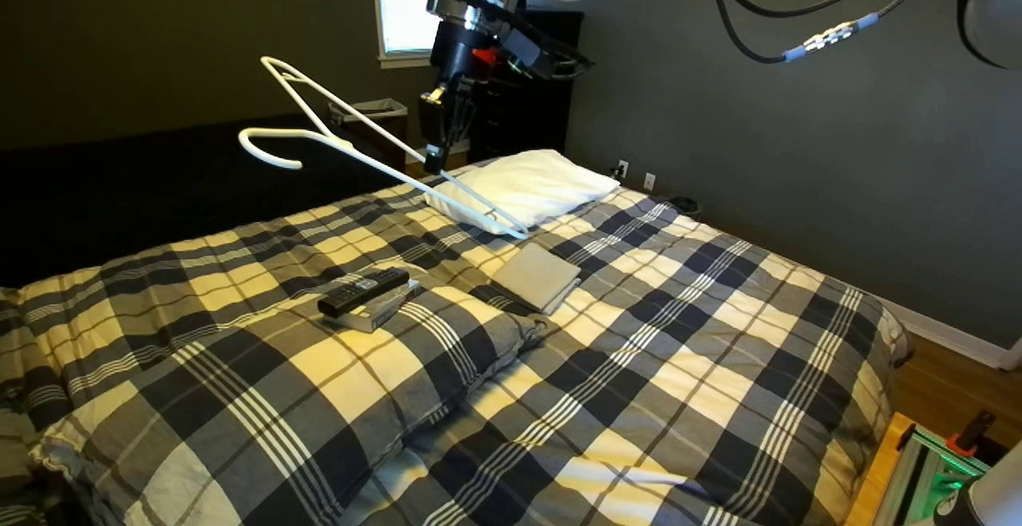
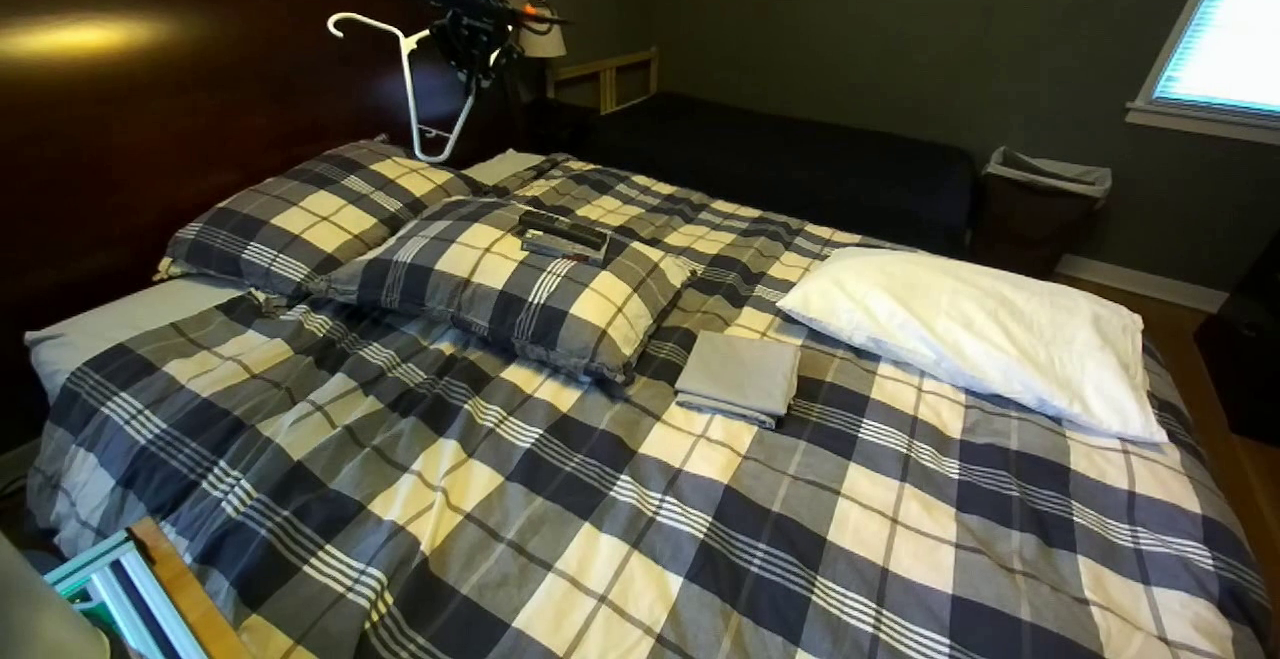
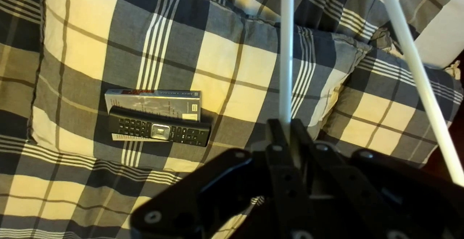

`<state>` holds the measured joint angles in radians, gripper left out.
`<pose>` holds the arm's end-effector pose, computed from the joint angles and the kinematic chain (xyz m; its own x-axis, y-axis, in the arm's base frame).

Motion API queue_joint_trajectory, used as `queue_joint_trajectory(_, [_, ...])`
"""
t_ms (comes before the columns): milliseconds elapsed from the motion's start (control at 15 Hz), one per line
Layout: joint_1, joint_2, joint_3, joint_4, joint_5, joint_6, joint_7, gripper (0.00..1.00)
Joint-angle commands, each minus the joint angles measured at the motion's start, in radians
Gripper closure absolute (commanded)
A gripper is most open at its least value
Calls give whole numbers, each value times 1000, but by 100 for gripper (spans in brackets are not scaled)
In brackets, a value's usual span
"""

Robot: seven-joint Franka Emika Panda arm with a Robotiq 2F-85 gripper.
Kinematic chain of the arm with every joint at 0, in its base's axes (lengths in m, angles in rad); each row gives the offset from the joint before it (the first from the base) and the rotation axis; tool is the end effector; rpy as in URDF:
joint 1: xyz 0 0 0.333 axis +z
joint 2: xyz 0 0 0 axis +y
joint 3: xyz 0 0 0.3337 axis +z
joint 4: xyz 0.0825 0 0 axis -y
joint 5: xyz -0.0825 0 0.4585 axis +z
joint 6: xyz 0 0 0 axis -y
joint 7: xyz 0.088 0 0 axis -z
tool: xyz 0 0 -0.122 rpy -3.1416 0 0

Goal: Put the white hanger on the checkered pillow on the right.

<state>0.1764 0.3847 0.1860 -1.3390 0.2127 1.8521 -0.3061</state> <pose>0.7209 0.2694 0.5209 0.8188 0.5378 0.2009 0.5729 -0.7878 -0.2261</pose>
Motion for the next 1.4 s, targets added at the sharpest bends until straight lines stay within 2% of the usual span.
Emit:
queue_joint_trajectory(0, [0, 41, 16, 63, 27, -30, 61, 98])
queue_joint_trajectory(67, [3, 130, 31, 193, 41, -108, 43, 98])
queue_joint_trajectory(400, [24, 321, 69, 400, 97, -367, 91, 98])
queue_joint_trajectory(667, [61, 487, 66, 582, 96, -510, 280, 98])
queue_joint_trajectory(867, [83, 602, 67, 708, 106, -560, 412, 98])
queue_joint_trajectory(933, [66, 493, 63, 550, 81, -490, 328, 91])
queue_joint_trajectory(1200, [81, 573, 64, 644, 85, -519, 381, 91])
queue_joint_trajectory(1267, [81, 577, 65, 653, 85, -521, 383, 98])
queue_joint_trajectory(1333, [80, 591, 62, 669, 112, -461, 462, 98])
